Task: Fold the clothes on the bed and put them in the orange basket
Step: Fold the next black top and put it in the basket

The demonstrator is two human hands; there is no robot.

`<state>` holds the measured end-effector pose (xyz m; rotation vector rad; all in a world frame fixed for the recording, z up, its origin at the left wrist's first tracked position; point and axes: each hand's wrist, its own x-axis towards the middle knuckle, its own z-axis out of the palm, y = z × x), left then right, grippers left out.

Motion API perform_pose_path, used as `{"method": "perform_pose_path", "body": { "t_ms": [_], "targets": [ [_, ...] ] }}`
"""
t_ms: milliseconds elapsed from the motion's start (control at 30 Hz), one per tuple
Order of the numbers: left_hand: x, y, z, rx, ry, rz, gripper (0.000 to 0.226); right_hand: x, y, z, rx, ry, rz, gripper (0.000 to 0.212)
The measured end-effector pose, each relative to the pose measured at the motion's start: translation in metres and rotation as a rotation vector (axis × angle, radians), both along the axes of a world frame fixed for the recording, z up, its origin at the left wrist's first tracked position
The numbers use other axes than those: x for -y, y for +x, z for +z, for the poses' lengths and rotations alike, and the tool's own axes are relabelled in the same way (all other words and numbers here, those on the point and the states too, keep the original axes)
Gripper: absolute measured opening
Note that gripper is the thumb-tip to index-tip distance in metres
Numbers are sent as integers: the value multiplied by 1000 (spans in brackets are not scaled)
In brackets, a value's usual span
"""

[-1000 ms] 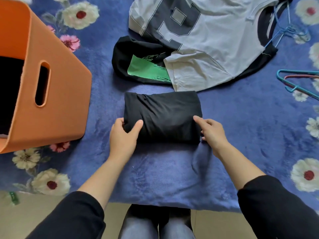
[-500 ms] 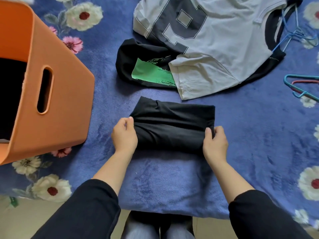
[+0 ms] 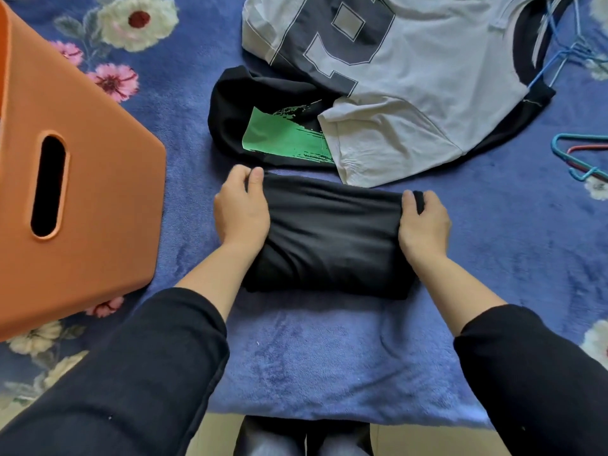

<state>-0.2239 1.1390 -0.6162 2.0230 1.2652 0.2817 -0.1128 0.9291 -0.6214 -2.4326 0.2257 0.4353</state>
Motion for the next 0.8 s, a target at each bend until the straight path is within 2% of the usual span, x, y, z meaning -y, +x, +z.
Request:
{"method": "perform_pose_path", "body": {
  "t_ms": [133,267,333,400,467,533,600,667,733,800],
  "targets": [
    [-5,-12,-12,-63,-40,22,34,2,-5,-6,-8,-102,58,36],
    [12,-27,-1,-87,-303,139,39,13,-18,-1,-81,30,-70,43],
    [26,-43,7,-110,-388,109,44,25,-35,4,-134,87,-91,44],
    [39,-59,11,-126,-477,67,51,34,-52,8,-269,222,-105,43],
    [46,-69,12,-111,-596,86,59,40,-61,13,-505,383,-123,28],
    [47,-74,14,-16,-764,180,60,45,-61,19,-644,429,-86,17],
    [48,-80,14,113,-958,227,56,49,-50,22,-632,502,-123,14],
    [57,-94,18,163,-1181,182,59,51,-36,25,-575,620,-197,17],
    [73,-111,23,69,-1390,70,66,53,-28,27,-498,677,-327,19],
    [87,-124,22,-92,-1444,-54,68,59,-32,21,-472,730,-518,26]
  ]
}}
